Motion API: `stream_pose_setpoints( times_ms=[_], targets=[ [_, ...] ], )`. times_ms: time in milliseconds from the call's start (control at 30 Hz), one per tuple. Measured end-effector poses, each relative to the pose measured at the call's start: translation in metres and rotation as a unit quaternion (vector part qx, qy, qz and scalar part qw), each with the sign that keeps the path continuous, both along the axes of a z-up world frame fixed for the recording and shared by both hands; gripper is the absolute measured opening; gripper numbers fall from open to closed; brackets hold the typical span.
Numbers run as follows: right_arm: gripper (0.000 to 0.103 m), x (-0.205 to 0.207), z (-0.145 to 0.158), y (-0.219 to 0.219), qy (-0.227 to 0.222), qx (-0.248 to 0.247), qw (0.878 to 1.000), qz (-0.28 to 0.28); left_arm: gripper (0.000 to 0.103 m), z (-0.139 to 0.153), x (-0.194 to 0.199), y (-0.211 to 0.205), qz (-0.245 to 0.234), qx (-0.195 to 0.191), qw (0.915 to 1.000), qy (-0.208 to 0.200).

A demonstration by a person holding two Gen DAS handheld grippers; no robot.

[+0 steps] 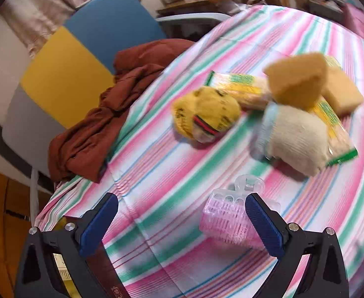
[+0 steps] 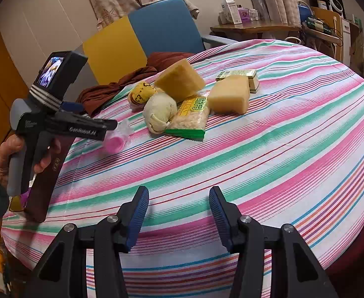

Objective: Organize objects
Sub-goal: 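Grasp the pink hair curler with the left gripper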

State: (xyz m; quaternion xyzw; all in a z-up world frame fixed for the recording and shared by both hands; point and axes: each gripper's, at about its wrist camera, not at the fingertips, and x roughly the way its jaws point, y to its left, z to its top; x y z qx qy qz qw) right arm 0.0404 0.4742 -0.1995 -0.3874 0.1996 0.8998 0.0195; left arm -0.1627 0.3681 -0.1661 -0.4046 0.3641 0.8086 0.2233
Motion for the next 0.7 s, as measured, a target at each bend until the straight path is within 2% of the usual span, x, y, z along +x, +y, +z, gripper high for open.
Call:
stream_pose_setpoints(
  times_ms=[133, 200, 267, 333, 467, 533, 633, 700],
  targets=[
    [0.051, -0.002, 0.0, -0.002, -0.001, 0.001, 1.0, 0.003, 0.103, -0.001, 0.0, 0.002, -0.004, -0.002, 1.0, 0.0],
    [0.051, -0.002, 0.001, -0.003, 0.0, 0.007, 1.0, 0.003, 0.103, -0.002, 0.002, 0.003, -0.011, -0.019, 0.9998, 0.003],
    [0.051, -0.002, 0.0, 0.0, 0.0, 0.006, 1.0, 0.0, 0.103, 0.004, 0.003, 0.0, -0.005, -0.005, 0.9999, 0.014],
    [0.051, -0.002, -0.002, 0.002, -0.001, 0.0, 1.0, -0.002, 0.103, 0.009, 0.003, -0.001, -0.015, 0.012, 0.9995, -0.023],
    [0.051, -0.001, -0.004, 0.001, -0.003, -0.003, 1.0, 0.0, 0.103, 0.014, 0.006, -0.003, -0.028, 0.015, 0.9995, -0.007],
    [0.051, -0.002, -0.005, -0.001, -0.004, -0.003, 1.0, 0.001, 0.103, 0.011, 0.007, -0.005, -0.048, 0.021, 0.9976, -0.046],
    [0.051, -0.002, -0.007, -0.001, -0.006, -0.005, 1.0, 0.002, 0.103, 0.009, 0.014, -0.007, -0.072, 0.032, 0.9949, -0.062],
    [0.051, -0.002, -0.008, -0.002, -0.006, -0.005, 1.0, 0.001, 0.103, 0.004, 0.015, -0.006, -0.077, 0.021, 0.9944, -0.069]
  ],
)
